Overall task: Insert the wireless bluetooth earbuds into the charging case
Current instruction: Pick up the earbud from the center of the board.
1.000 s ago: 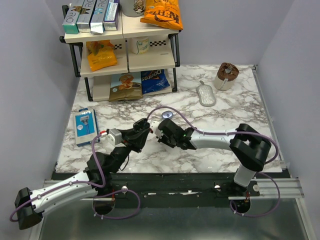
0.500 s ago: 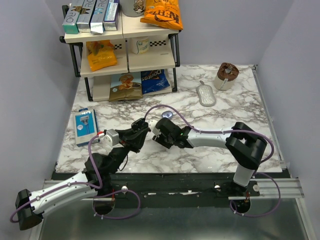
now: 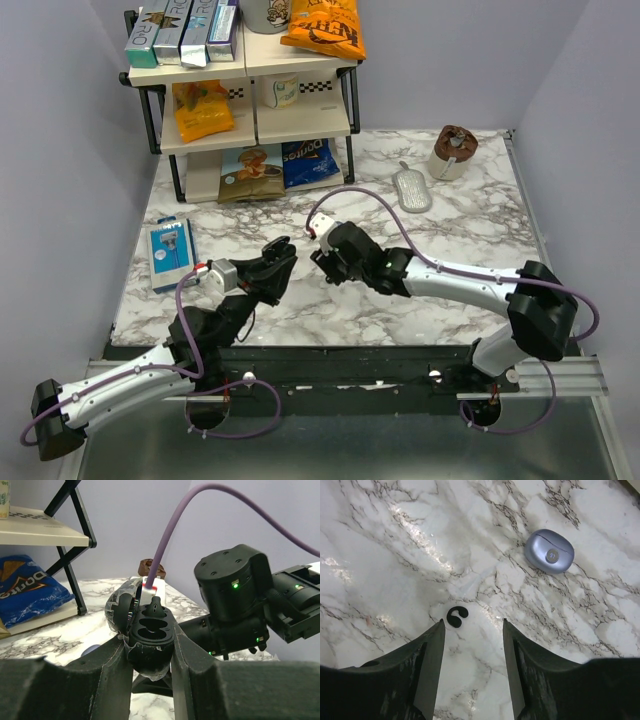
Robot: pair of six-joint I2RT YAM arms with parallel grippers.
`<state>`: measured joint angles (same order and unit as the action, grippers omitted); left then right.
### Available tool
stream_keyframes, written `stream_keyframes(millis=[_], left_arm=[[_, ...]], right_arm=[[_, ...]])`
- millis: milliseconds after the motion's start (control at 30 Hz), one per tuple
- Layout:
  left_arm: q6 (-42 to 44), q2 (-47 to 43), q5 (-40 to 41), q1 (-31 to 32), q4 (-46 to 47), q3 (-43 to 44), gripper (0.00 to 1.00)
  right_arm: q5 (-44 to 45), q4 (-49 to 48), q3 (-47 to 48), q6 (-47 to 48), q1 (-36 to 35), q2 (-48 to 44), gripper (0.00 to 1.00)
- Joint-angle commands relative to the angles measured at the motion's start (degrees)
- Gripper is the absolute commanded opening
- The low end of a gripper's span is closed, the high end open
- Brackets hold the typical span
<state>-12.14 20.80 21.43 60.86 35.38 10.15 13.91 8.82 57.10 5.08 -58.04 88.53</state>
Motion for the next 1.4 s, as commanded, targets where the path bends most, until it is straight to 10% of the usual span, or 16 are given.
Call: stream_keyframes(millis=[0,367,1367], left_arm=[[0.45,-1.02,0.89,0.13,-0.31,-0.04,0.00],[-0.16,-0.85,1.16,0.14,-0.66,-0.22,0.00],[-0.51,-1.20,1.51,0.14,-1.19,-0.84,0.00]], right_arm=[[0.34,5.31,2.39,-11.20,-0.14,0.76,0.55],[-5.91,7.71,4.95,-30.12,-0.05,6.74,0.43],[-1.79,10.69,11.10,-28.73,0.91,17.64,0.45]])
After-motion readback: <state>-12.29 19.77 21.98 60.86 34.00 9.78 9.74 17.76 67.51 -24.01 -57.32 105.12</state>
